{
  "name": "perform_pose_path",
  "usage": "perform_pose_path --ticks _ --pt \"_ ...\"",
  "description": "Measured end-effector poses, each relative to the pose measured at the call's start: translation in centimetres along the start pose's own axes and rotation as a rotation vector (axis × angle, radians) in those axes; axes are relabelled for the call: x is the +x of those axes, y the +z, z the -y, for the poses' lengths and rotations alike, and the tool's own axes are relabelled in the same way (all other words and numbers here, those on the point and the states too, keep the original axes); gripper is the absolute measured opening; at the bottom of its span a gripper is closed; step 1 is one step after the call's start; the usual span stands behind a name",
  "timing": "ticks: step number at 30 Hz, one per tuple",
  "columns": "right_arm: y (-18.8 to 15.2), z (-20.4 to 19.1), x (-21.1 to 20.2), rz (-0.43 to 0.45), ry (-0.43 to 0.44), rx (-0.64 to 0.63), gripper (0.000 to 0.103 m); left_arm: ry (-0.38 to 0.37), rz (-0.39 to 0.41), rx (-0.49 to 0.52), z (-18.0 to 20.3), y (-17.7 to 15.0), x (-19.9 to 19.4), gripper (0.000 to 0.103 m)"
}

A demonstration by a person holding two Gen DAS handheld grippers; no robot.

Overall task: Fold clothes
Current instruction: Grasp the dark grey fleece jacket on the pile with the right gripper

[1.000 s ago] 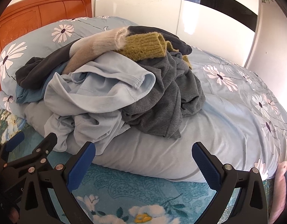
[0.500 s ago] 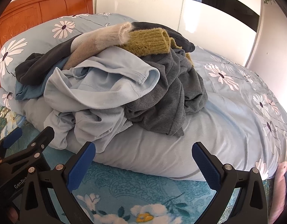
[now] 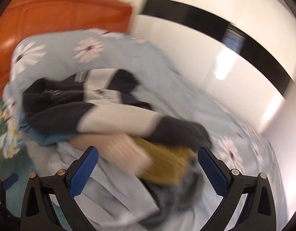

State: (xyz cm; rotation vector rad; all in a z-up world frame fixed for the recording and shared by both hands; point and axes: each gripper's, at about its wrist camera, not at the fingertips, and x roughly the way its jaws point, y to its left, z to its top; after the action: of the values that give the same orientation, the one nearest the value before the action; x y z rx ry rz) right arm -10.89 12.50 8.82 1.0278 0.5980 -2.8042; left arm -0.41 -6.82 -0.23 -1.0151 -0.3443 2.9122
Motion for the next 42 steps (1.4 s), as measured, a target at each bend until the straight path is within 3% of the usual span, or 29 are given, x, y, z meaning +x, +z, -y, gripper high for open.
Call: perform_pose_path --ticks 5,9,12,14,16,17,19,21,29,35,38,42 --pt "2.4 -8.3 4.8 -0.049 0.143 -0.282 0.103 0.028 0.012 -0.045 -1.9 0.2 -0.5 0.103" --pt "3.5 -11.0 6.4 -0.039 0.123 -0.330 0.102 0.057 -0.003 -0.092 -3.6 0.1 -0.2 0.103" --pt "4.3 -12.7 7.5 -0.026 0.099 -0.357 0.095 0.066 -0.011 -0.135 -4.8 -0.1 0.1 0.103" --pt "4.8 -13.8 8.2 -0.017 0.083 -0.375 0.085 0.066 -0.016 -0.158 -5.4 -0.3 0.3 0.103" --pt "5.4 -15.0 8.9 -0.009 0.067 -0.393 0.066 0.064 -0.022 -0.176 -5.8 -0.4 0.5 0.103" --pt "5.6 -15.6 9.3 -0.005 0.059 -0.402 0.062 0.064 -0.026 -0.183 -6.0 -0.5 0.6 0.103" --pt "6.2 -16.1 9.6 0.002 0.040 -0.406 0.033 0.076 -0.033 -0.178 -6.1 -0.6 0.9 0.103" --pt "7.0 -15.1 9.0 0.004 0.014 -0.370 0.011 0.084 -0.037 -0.174 -6.1 -0.6 1.1 0.103" --pt "10.2 -10.3 6.6 0.013 -0.093 -0.216 0.008 0.081 -0.024 -0.192 -6.3 -0.3 0.7 0.103" --pt "12.7 -0.2 1.5 0.035 -0.209 0.003 0.007 0.025 -0.010 -0.185 -6.0 0.5 -0.8 0.103" --pt "13.4 4.9 -3.2 0.078 -0.276 0.091 0.007 -0.031 -0.003 -0.188 -5.7 1.1 -2.3 0.103" --pt "12.7 11.3 -10.1 0.117 -0.365 0.199 0.006 -0.133 -0.034 -0.282 -6.1 0.9 -4.1 0.103"
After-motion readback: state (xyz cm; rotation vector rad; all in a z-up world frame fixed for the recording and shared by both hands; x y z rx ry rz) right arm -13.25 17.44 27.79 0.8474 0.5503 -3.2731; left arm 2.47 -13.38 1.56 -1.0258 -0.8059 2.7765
